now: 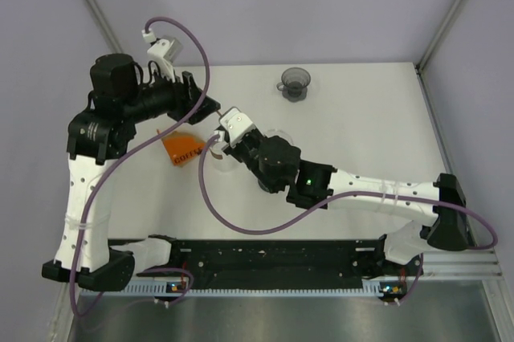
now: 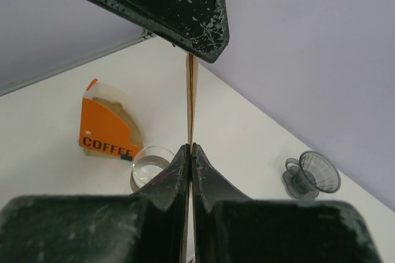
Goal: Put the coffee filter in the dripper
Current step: Place the coffee filter at the coffee filter holder.
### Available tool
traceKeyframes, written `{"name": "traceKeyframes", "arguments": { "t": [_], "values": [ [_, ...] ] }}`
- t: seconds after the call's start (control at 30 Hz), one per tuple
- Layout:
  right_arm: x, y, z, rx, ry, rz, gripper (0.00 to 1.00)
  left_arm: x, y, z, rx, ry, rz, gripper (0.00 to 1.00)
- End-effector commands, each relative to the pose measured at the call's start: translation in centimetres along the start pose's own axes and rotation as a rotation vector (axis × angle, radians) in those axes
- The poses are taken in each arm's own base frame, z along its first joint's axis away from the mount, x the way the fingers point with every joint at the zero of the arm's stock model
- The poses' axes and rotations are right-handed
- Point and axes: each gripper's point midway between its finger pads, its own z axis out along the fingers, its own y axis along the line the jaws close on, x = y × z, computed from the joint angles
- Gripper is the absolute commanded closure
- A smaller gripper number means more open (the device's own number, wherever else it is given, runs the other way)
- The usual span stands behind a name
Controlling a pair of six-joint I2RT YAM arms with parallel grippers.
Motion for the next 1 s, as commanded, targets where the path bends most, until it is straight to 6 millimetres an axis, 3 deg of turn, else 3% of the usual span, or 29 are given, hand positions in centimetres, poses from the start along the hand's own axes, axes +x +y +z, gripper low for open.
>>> {"name": "traceKeyframes", "arguments": {
  "t": [0.0, 0.13, 0.23, 0.37, 0.57, 0.7, 0.83, 0.9, 0.97],
  "values": [
    [-2.7, -0.5, -1.3, -0.038, -0.074, 0.058, 1.0, -2.0, -1.8, -2.0, 0.031, -0.071, 0.058, 0.4],
    [-3.1, -0.8, -1.9, -0.047, -0.105, 0.075, 1.0, -2.6, 0.4, -2.6, -0.111, -0.101, 0.017, 0.41],
    [-3.3, -0.9, -2.1, -0.049, -0.12, 0.064, 1.0, -2.8, 1.8, -2.6, -0.182, -0.11, -0.012, 0.34],
    [-3.0, -0.5, -1.7, -0.056, -0.112, 0.036, 1.0, -2.6, 0.6, -1.6, -0.088, -0.095, -0.053, 0.29],
    [-3.0, -0.3, -1.5, -0.058, -0.114, 0.026, 1.0, -1.2, 0.9, -0.3, -0.059, -0.048, -0.102, 0.3],
    [-2.8, -0.1, -1.3, -0.06, -0.11, 0.006, 1.0, -0.5, 0.7, 0.0, -0.036, -0.027, -0.117, 0.51],
    [-2.9, 0.4, -1.3, -0.09, -0.117, -0.007, 1.0, -0.4, 0.4, 0.0, -0.015, -0.021, -0.116, 0.89],
    [-2.8, 1.2, -1.4, -0.139, -0.118, -0.017, 1.0, -0.4, 0.3, -0.1, -0.014, -0.022, -0.108, 1.0],
    [-2.7, 2.1, -1.7, -0.208, -0.113, -0.032, 1.0, -0.4, 0.1, -0.3, -0.006, -0.023, -0.091, 1.0]
  ]
}}
